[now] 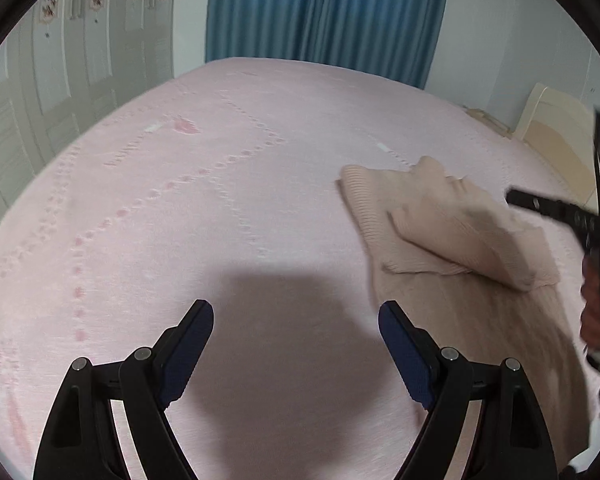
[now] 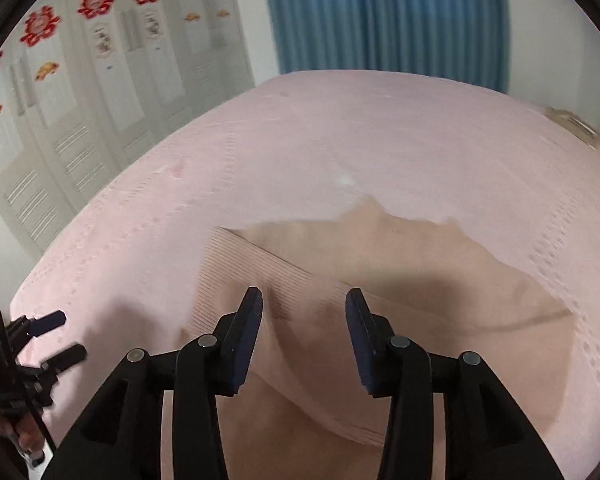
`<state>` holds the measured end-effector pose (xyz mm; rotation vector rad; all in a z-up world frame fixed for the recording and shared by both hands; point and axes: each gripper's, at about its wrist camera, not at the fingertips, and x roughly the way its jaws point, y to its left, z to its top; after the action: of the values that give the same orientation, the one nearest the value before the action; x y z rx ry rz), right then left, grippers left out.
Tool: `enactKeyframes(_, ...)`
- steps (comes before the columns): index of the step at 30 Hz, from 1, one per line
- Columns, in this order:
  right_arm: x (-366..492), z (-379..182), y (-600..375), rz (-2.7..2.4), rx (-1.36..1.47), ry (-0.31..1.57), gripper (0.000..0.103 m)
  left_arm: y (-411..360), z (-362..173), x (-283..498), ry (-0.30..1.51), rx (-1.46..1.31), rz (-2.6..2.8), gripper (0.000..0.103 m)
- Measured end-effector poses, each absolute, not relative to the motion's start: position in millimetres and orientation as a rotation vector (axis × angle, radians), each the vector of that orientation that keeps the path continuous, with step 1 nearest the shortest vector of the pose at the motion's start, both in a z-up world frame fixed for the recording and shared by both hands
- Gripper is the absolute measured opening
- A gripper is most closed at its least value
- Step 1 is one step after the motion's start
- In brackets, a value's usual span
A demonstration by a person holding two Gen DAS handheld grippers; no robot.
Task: Fold small clothes
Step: 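Fold the held sleeve across the sweater body with the right tool, release, then grasp the side edge of the sweater body with the left tool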
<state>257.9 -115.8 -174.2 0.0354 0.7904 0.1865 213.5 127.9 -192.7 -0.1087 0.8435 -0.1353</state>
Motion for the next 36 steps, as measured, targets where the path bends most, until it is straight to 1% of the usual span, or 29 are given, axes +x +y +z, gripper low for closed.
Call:
enactKeyframes(4,225,-172,-180,0.079,0.048,0.786,0.045,100,-199,231,0.85,-0.191,-0.246,0.084)
enactKeyframes(8,194,-186,-237,-0.055,0.052,0.809,0.047,66,-206,258,0.875,-0.259,-0.346,0.084)
enactKeyframes(13,164,-210,-281,-0.122,0.107,0.866,0.047,44,-228,275,0.945,-0.332,-0.379,0.082)
enactKeyframes(15,158,-220,-287,-0.138,0.109,0.877,0.047,45,-234,277,0.948,-0.345,-0.35,0.077)
enactKeyframes(17,154,-228,-288,-0.134,0.116,0.881,0.047,48,-237,281,0.942,-0.351,-0.336,0.069)
enactKeyframes(19,157,-235,-286,-0.128,0.127,0.877,0.047,48,-239,287,0.938,-0.347,-0.328,0.067)
enactKeyframes(21,157,-241,-284,-0.121,0.141,0.868,0.047,46,-241,294,0.951,-0.336,-0.319,0.062)
enactKeyframes(23,154,-243,-276,-0.121,0.146,0.857,0.047,47,-242,299,0.954,-0.317,-0.3,0.048)
enactKeyframes(24,155,-244,-274,-0.122,0.147,0.853,0.047,47,-241,300,0.95,-0.311,-0.294,0.044)
enactKeyframes(26,154,-246,-272,-0.119,0.154,0.847,0.047,50,-238,298,0.941,-0.291,-0.281,0.025)
enactKeyframes(27,155,-246,-271,-0.115,0.16,0.845,0.047,50,-236,298,0.937,-0.284,-0.284,0.019)
enactKeyframes(28,156,-247,-270,-0.115,0.164,0.846,0.047,50,-235,298,0.938,-0.284,-0.297,0.01)
enactKeyframes(33,158,-248,-271,-0.12,0.189,0.845,0.047,40,-235,299,0.946,-0.235,-0.317,0.008)
enactKeyframes(36,158,-244,-271,-0.116,0.196,0.836,0.047,33,-242,306,0.983,-0.203,-0.289,0.008)
